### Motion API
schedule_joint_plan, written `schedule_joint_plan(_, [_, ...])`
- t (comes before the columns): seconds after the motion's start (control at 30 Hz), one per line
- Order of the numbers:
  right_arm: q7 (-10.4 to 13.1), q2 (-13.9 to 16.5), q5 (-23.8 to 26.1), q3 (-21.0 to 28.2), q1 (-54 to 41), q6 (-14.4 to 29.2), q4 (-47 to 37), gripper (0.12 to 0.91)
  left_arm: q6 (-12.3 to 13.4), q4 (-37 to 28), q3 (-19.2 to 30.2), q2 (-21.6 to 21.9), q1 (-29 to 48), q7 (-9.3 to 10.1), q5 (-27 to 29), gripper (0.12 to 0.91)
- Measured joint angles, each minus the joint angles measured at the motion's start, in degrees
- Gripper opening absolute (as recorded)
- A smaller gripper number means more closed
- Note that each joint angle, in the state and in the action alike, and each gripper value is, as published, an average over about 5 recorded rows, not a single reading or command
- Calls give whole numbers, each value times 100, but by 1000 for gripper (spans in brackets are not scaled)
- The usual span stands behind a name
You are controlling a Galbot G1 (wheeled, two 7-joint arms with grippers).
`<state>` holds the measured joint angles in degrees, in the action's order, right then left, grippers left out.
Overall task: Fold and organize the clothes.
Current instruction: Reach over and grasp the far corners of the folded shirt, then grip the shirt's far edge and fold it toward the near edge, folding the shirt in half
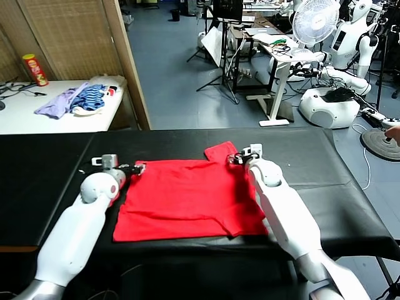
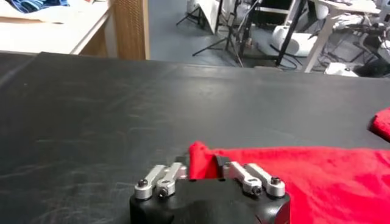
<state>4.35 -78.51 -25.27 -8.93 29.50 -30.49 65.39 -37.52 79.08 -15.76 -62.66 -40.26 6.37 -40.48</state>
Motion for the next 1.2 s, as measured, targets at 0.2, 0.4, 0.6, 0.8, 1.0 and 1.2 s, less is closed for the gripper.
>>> schedule_joint_plan(0.2, [-235,82,-3,-105,236,561,278,123,348,158,-120,-66,-123,-31,195,128])
schedule_joint_plan(0.4, [-409,369,-75,-260,780,902,1105,123,443,781,-324,34,-478,-26,91,128])
schedule_joint_plan(0.6, [-246,807,-333,-489,1470,729,2147,123,509,1651,-585,215,-1080,10,105,128])
schedule_joint_plan(0.8, [-34,1209,-635,-667,2035,469,2924,123,516,2316,-923,370,-1734,23,283,128])
schedule_joint_plan(1.0, [170,1468,-861,-778,2497,-3,3655,123,465,2801,-1212,412,-2280,51,602,128])
schedule_joint_plan(1.2, [417,1651,-803,-882,3041,-576,4434,123,417,3259,-1455,407,-2816,22,876,128])
